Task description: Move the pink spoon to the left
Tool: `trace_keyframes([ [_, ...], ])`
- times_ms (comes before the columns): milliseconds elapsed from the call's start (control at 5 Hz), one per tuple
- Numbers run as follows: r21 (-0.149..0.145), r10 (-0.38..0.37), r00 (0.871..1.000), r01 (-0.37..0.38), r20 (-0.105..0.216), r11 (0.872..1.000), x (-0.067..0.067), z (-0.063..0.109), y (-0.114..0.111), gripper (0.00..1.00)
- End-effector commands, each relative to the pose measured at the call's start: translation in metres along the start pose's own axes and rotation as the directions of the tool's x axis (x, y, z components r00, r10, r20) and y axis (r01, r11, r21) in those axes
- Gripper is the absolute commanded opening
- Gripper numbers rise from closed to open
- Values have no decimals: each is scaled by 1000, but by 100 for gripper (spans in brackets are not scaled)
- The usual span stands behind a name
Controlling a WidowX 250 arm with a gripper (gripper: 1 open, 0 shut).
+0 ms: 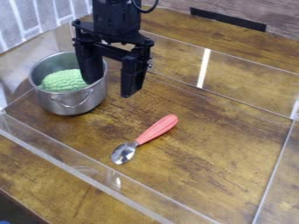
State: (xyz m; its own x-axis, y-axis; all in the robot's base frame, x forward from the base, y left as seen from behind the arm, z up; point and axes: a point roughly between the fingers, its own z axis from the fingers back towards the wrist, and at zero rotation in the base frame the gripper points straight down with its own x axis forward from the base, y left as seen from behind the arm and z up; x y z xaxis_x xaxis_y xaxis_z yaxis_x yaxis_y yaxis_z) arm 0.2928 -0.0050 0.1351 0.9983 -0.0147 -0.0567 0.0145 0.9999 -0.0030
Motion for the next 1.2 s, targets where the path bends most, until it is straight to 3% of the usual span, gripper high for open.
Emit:
trace_keyframes([
  [0, -4, -42, 999, 42, -27, 999, -3, -12, 3, 100],
  [200, -5, -110, 993, 110, -37, 994, 0, -22, 2, 100],
  [600, 16, -293, 956, 293, -13, 956, 29, -50, -21, 100],
  [800, 24, -356, 934, 356, -4, 934, 39, -59, -32, 100],
  [1000, 27, -389, 921, 389, -3, 921, 44, -63, -32, 100],
])
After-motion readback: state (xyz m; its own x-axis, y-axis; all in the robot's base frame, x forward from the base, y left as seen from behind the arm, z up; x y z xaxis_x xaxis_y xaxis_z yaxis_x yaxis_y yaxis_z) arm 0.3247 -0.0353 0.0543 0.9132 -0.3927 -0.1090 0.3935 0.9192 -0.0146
